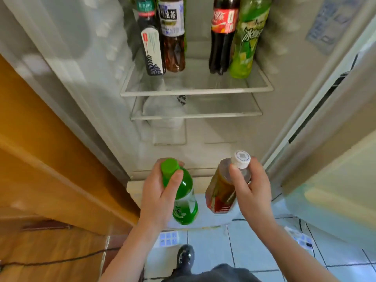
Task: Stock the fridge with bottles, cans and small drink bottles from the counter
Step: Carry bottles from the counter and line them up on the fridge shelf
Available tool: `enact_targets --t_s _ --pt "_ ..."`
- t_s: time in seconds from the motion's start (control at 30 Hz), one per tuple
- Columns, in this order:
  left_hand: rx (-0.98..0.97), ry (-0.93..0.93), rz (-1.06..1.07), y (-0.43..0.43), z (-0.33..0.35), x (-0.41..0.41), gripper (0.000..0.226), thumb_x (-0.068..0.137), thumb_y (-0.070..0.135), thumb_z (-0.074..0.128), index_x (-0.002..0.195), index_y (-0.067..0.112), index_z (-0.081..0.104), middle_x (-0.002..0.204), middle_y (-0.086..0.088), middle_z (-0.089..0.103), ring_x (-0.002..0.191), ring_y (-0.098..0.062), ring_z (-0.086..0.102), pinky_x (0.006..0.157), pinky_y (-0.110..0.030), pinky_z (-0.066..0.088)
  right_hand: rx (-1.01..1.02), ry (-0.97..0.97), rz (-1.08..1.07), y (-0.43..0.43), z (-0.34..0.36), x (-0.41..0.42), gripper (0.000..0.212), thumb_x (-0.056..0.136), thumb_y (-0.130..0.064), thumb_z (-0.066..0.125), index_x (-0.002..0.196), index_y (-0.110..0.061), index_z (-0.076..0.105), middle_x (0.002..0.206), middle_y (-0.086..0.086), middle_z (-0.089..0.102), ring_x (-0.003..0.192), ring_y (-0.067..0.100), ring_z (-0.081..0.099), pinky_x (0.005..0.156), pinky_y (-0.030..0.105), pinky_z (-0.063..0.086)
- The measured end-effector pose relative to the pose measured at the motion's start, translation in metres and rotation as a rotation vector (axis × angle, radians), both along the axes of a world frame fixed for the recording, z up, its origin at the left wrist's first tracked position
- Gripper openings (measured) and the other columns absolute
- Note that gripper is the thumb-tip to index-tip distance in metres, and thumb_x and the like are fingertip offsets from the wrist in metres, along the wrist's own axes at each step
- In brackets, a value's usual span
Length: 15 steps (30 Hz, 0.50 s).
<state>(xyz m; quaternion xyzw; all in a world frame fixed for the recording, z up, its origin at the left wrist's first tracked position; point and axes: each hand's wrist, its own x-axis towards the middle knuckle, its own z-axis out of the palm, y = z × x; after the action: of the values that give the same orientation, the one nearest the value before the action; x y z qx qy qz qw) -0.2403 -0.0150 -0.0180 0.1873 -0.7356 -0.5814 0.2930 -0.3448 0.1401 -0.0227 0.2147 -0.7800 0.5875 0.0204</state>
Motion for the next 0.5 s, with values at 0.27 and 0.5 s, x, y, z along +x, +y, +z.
enact_targets --t_s 0.27,0.5 --pt "-0.088 0.345 -0.095 -0.099 0.105 -0.071 0.018 0.087 0.038 0.052 0.093 0.023 0.059 0.084 0.011 0.066 0.074 0.001 0.062 0.064 -0.009 0.047 -0.24 0.288 -0.067 -0.093 0.096 -0.056 0.007 0.087 -0.035 0.05 0.083 -0.04 0.05 0.077 -0.021 0.053 0.072 0.0 0.049 0.065 0.012 0.036" --pt "-0.233 0.441 0.184 -0.149 0.156 -0.126 0.022 0.084 0.051 0.052 0.089 0.029 0.057 0.078 0.02 0.063 0.072 0.0 0.061 0.065 -0.017 0.047 -0.272 0.384 -0.012 -0.162 0.153 -0.111 0.005 0.089 -0.036 0.05 0.086 -0.033 0.052 0.079 -0.02 0.051 0.076 -0.002 0.048 0.07 0.018 0.038"
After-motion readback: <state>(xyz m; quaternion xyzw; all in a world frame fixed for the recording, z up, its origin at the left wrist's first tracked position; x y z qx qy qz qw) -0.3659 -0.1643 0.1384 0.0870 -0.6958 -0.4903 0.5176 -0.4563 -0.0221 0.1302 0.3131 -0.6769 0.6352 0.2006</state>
